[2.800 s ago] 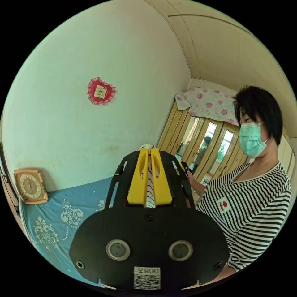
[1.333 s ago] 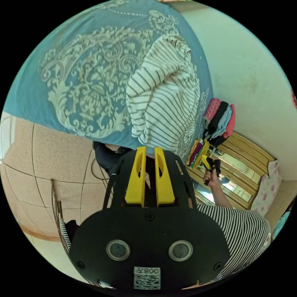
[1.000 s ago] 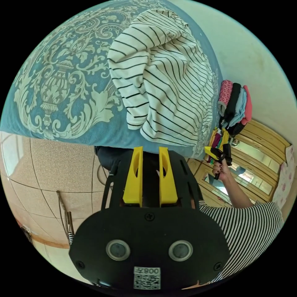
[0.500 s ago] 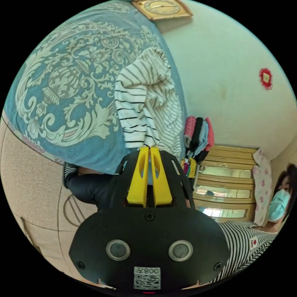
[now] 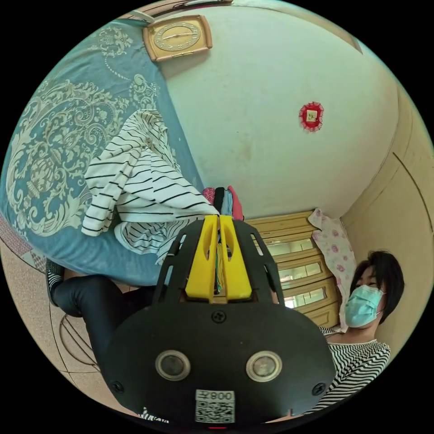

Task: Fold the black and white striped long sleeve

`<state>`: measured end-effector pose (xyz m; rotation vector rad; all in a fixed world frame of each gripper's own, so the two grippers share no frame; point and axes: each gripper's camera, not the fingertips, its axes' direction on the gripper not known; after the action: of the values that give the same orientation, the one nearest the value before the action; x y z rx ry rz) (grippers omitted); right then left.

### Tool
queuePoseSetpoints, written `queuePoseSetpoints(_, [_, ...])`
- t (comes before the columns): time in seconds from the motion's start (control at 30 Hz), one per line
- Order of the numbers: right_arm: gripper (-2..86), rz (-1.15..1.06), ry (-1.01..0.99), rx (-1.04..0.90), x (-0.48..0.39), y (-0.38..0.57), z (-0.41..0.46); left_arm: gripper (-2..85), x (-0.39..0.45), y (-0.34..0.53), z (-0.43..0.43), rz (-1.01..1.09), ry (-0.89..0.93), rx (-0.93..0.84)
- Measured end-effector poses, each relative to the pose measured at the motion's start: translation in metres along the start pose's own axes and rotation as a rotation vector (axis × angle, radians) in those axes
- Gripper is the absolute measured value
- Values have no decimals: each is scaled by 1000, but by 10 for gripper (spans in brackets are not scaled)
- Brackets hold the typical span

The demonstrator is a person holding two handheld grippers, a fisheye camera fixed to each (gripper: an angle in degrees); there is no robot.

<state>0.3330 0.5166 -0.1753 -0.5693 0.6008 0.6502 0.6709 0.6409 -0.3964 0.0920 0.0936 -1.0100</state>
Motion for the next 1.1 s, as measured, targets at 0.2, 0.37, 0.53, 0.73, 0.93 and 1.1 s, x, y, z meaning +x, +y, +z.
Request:
queuePoseSetpoints(0.2, [81, -8, 65, 51, -3, 3, 4, 5, 11, 6, -29, -33, 42, 42])
queuePoseSetpoints(0.37, [80, -30, 200, 45, -11, -12, 10, 6, 20, 6, -44, -40, 41, 38])
queuePoseSetpoints(0.53, [73, -52, 297, -31, -22, -25, 34, 6, 29, 7, -46, -47, 49, 35])
queuePoseSetpoints(0.73, [13, -20, 250, -49, -15, -16, 26, 6, 49, 5, -44, -34, 58, 28])
queuePoseSetpoints(0.93, [3, -24, -34, 92, -25, 27, -73, 6, 84, 0, -32, 30, 78, 9])
queuePoseSetpoints(1.1, [1, -75, -76, 197, -49, 49, -161, 7, 108, -4, -3, 113, 18, -44])
